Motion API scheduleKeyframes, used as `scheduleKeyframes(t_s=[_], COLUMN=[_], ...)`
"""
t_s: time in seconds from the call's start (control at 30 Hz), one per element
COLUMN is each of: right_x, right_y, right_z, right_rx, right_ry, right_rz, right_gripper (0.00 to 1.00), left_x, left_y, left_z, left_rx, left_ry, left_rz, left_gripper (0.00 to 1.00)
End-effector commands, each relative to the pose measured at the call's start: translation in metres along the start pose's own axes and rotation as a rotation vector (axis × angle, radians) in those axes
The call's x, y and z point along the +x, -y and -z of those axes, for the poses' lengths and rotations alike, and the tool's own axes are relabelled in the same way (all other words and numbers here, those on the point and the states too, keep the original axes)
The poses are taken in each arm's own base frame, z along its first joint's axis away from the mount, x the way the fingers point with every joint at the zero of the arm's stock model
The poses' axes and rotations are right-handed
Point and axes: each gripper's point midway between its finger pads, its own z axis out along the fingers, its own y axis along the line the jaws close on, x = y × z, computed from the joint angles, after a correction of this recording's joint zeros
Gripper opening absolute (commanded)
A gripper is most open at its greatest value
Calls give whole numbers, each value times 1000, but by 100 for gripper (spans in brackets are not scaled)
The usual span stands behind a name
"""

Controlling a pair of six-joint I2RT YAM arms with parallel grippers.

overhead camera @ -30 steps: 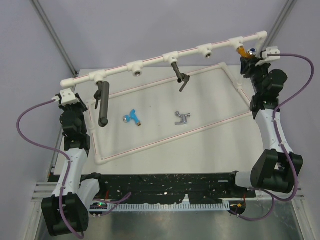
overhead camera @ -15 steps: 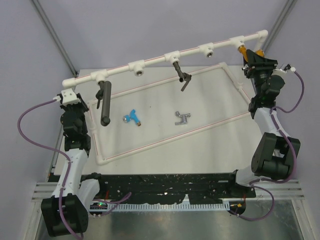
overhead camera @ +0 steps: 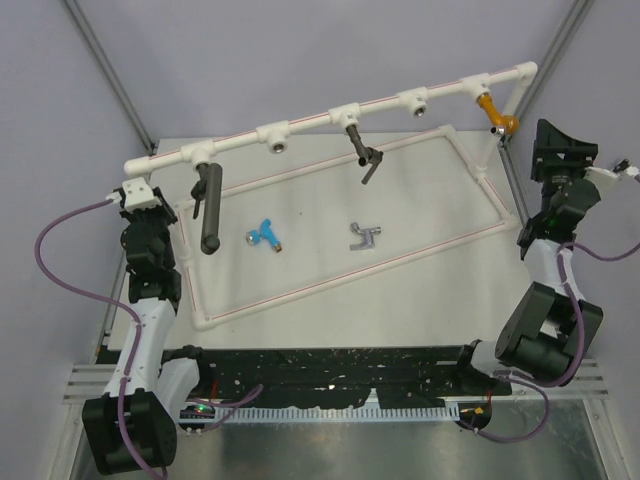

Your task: Install the water faucets

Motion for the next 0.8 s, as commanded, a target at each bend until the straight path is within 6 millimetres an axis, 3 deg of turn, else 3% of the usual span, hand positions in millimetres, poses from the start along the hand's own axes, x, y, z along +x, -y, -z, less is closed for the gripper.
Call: scheduleKeyframes(t_s=[0.0,0.13,0.2,0.4,0.53,0.63,0.77], right_x=[-22,-10,-3,27,44,46,49], right_y=[-82,-104,-104,-91,-90,-99,-96], right_z=[22,36,45,58,56,50,35], right_rx=[-244,-419,-504,-650,-694,-722,-724], right_ry=[60,50,64,-5,-33,-14,-25], right_rz=[523,1068,1313,1802,2005,2054,2078], right_gripper=[75,75,75,76,78,78,77], left_x=[-27,-29,-29,-28,-28,-27,-28], left_y=[8,8,8,9,7,8,8], left_z=[-1,-1,0,-1,0,-1,0], left_rx=[33,36,36,40,33,36,36], left_ry=[79,84,85,82,84,79,82], left_rz=[25,25,26,26,22,21,22], left_gripper=[0,0,0,0,0,0,0])
